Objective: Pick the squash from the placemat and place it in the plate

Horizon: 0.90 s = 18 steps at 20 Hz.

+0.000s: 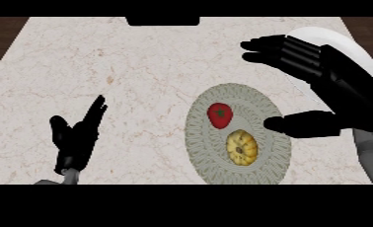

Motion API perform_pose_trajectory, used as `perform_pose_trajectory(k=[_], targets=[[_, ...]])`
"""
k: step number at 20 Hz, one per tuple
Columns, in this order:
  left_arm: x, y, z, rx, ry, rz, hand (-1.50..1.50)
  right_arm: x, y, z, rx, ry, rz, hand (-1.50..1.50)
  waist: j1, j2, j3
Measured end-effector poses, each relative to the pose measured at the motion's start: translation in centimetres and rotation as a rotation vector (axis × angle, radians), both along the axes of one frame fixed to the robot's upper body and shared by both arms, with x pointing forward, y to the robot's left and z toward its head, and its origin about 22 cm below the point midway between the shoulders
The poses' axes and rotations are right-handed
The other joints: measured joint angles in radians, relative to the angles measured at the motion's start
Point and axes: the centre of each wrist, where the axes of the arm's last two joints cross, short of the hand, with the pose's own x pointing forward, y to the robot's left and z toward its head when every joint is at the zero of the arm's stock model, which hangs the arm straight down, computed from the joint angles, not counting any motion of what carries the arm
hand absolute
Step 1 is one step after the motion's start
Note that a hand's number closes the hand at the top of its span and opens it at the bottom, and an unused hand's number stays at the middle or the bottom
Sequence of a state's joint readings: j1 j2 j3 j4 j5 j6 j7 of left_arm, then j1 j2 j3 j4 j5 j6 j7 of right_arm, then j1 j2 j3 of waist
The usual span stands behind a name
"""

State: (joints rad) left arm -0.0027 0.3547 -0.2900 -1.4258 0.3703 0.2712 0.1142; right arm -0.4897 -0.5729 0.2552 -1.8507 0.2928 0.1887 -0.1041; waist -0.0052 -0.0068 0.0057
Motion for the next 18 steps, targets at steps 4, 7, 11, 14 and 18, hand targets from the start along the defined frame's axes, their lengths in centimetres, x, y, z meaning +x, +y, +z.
perform_pose_trajectory(k=[4, 7, 11, 14, 18], targets=[[0.1, 0.0, 0.0, -0.002, 0.012, -0.003, 0.0, -1.3, 0.4, 0.8, -0.26, 0.028, -0.025, -1.5, -0.005, -0.002, -0.002], [0.1, -0.2, -0.1, -0.001, 0.01, 0.003, 0.0, -3.0, 1.4, 1.0, -0.43, 0.049, -0.043, -1.5, -0.008, -0.004, -0.001], [-0.1, -0.3, -0.1, 0.0, 0.007, -0.004, 0.0, -5.2, 3.6, 0.6, -0.582, 0.059, -0.087, -1.5, -0.001, -0.003, -0.001], [0.2, -0.4, 0.0, -0.008, 0.01, -0.012, 0.0, -6.7, 4.9, -0.3, -0.661, 0.059, -0.123, -1.5, 0.001, -0.002, 0.0], [0.3, -0.3, 0.2, -0.016, 0.012, -0.024, 0.0, -7.7, 7.0, -2.0, -0.719, 0.07, -0.162, -1.5, 0.006, 0.001, -0.001]])
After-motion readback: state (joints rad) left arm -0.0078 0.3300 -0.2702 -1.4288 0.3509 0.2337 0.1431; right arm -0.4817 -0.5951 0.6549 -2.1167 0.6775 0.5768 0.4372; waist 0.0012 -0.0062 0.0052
